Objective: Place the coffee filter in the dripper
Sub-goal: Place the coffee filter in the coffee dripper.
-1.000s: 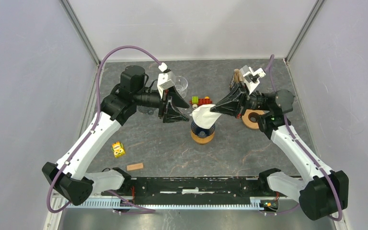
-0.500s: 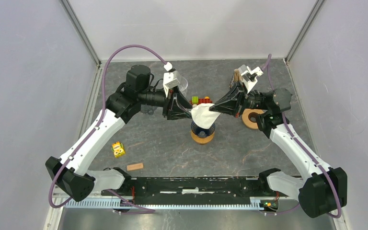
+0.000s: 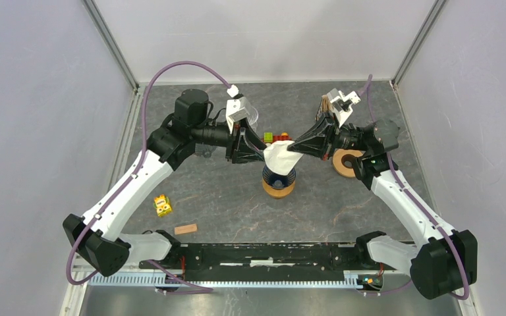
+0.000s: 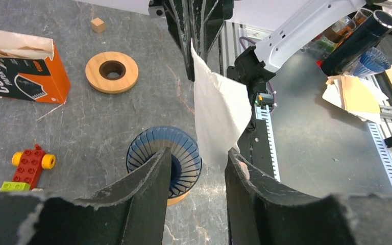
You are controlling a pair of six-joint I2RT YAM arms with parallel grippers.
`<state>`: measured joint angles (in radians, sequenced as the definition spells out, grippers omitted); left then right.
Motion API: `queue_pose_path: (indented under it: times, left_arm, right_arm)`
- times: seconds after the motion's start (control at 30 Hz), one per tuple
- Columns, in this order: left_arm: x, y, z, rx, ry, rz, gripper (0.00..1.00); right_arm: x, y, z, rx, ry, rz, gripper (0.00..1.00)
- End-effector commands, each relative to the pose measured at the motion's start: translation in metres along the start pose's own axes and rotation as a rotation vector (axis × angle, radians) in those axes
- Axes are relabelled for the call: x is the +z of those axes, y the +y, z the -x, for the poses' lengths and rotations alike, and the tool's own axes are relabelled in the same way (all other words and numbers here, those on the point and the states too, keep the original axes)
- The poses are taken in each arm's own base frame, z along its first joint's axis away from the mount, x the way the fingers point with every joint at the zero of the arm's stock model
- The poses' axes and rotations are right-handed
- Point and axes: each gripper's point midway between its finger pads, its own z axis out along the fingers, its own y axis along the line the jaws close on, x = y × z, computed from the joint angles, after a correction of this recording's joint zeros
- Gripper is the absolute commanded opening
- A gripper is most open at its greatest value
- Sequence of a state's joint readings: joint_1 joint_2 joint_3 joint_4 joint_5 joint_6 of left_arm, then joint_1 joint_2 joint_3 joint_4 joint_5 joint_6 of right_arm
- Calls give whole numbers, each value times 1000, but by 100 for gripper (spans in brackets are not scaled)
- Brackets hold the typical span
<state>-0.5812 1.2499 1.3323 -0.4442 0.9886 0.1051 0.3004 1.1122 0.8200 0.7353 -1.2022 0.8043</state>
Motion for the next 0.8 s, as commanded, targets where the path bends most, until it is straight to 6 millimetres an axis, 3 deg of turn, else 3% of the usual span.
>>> queue_pose_path:
  times: [0.0, 0.53, 0.77]
  left_arm:
    - [5, -3, 17, -7, -49, -22, 48]
    - [16, 0, 11, -93, -101, -40, 31]
    - [9, 0, 12, -51, -94, -17, 15]
  right_arm:
    - [0, -4, 6, -32, -18, -17, 0]
    - [0, -2, 7, -31, -55, -27, 0]
    - [-3, -5, 4, -20, -31, -29, 0]
